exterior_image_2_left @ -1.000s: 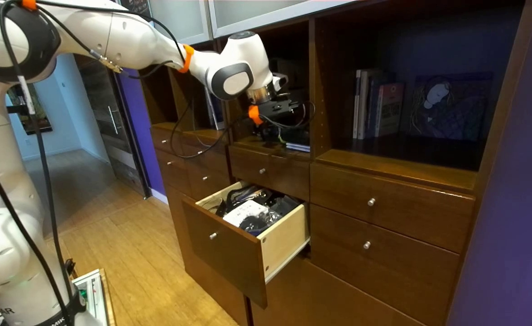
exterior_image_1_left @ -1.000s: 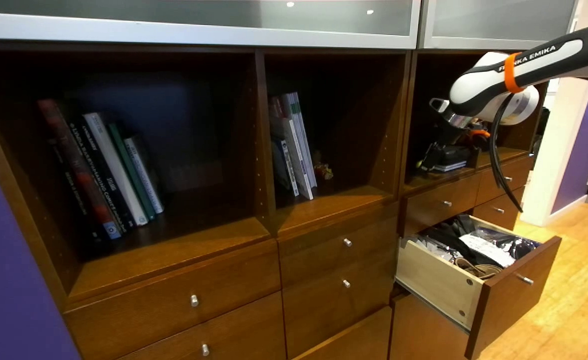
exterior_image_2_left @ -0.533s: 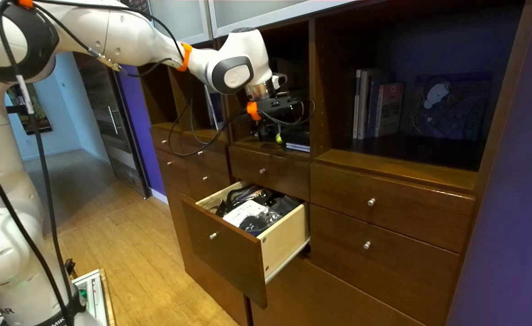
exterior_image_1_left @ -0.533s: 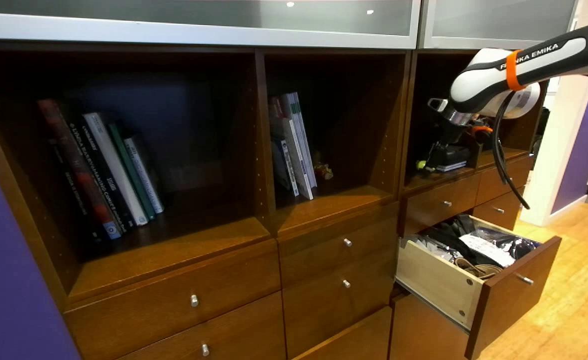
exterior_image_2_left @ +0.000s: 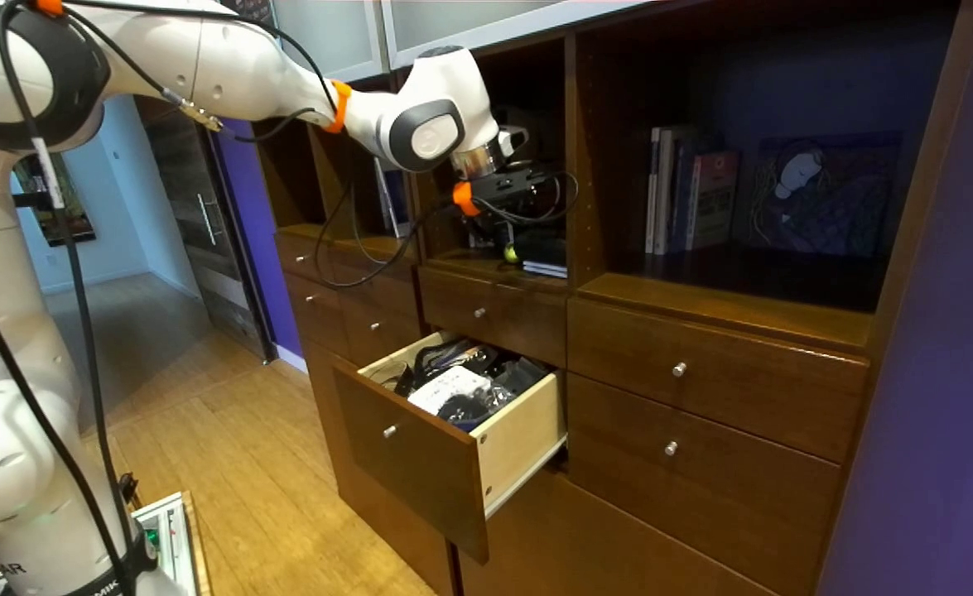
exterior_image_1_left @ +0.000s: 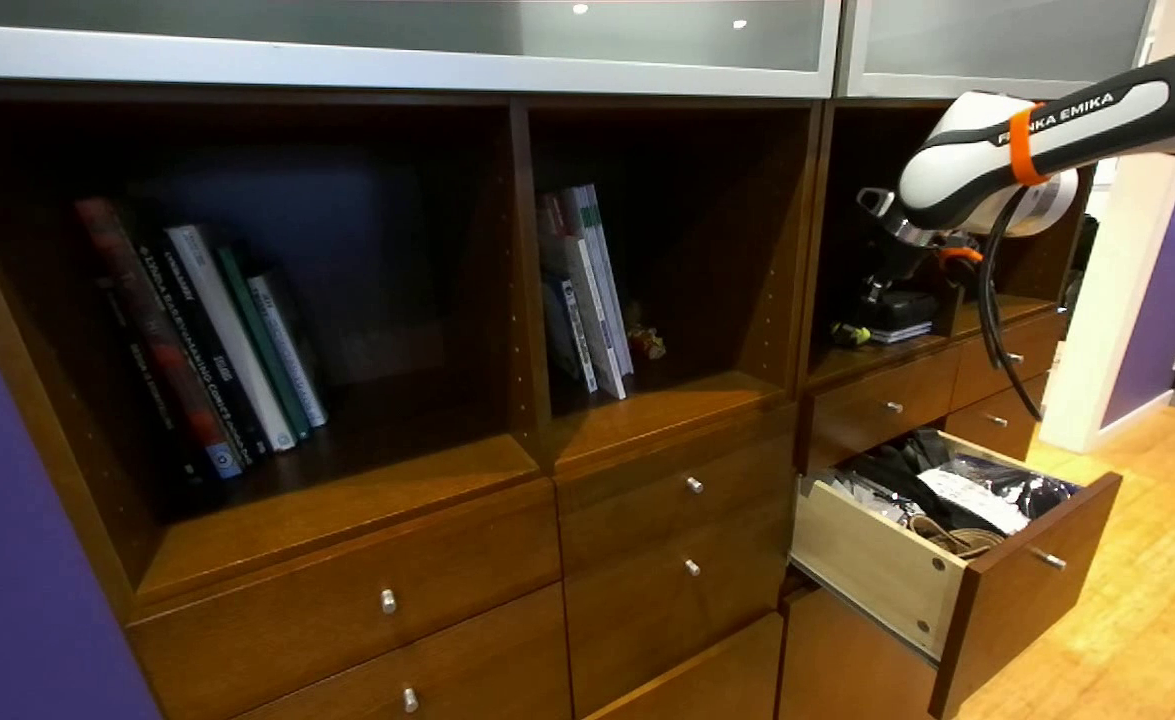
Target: Put the yellow object in the open drawer
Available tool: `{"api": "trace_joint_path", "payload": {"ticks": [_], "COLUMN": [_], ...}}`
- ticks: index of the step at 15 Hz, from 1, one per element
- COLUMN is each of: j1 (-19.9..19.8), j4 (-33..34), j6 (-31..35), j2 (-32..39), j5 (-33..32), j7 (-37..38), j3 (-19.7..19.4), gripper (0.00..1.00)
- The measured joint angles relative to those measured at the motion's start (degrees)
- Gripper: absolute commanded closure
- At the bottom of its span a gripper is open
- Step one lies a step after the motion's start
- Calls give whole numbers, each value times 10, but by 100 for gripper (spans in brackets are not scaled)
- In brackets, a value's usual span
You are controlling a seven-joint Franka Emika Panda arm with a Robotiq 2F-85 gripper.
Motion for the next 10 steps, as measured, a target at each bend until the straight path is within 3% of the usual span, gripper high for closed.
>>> {"api": "trace_joint_path", "payload": {"ticks": [10], "j1": [0], "j4": [-37], "j6": [-6], "j2": [-35], "j5": [-14], "j7": [35], "j3": [11], "gripper": [82]}}
